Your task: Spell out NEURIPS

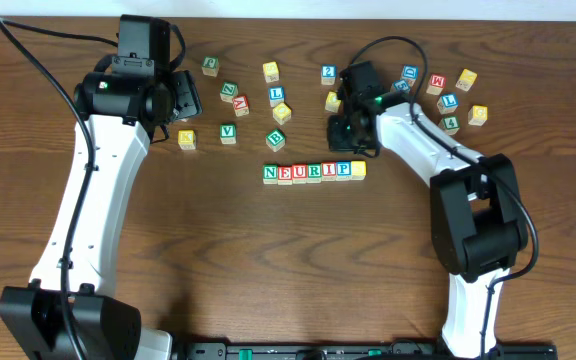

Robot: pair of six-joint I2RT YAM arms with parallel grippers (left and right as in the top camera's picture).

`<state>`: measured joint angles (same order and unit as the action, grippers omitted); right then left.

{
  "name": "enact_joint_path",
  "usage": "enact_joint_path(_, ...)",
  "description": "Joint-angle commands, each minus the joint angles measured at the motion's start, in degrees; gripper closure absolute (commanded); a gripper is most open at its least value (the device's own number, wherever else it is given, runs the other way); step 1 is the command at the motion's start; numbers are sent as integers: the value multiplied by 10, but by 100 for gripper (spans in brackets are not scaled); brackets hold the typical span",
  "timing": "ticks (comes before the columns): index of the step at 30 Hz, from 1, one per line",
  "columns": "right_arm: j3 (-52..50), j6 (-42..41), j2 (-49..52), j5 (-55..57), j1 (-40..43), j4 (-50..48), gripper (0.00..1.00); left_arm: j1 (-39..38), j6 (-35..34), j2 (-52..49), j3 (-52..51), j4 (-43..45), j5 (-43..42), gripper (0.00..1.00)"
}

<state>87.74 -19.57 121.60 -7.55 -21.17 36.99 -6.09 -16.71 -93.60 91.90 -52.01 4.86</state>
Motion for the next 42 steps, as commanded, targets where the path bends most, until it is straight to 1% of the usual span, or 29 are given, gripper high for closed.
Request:
enact_joint_path(1,11,-17,4,-13,-25,-5,92,3,-5,-7,2,2,7,30)
enact_joint_path(6,11,-36,4,17,-38,-4,92,3,-5,-7,2,2,7,31)
enact_joint_path(20,11,-38,12,16,-41,-3,92,3,-5,-7,2,2,7,30)
enact_joint_path(42,11,-42,12,-5,-41,24,93,3,-5,-7,2,2,7,30)
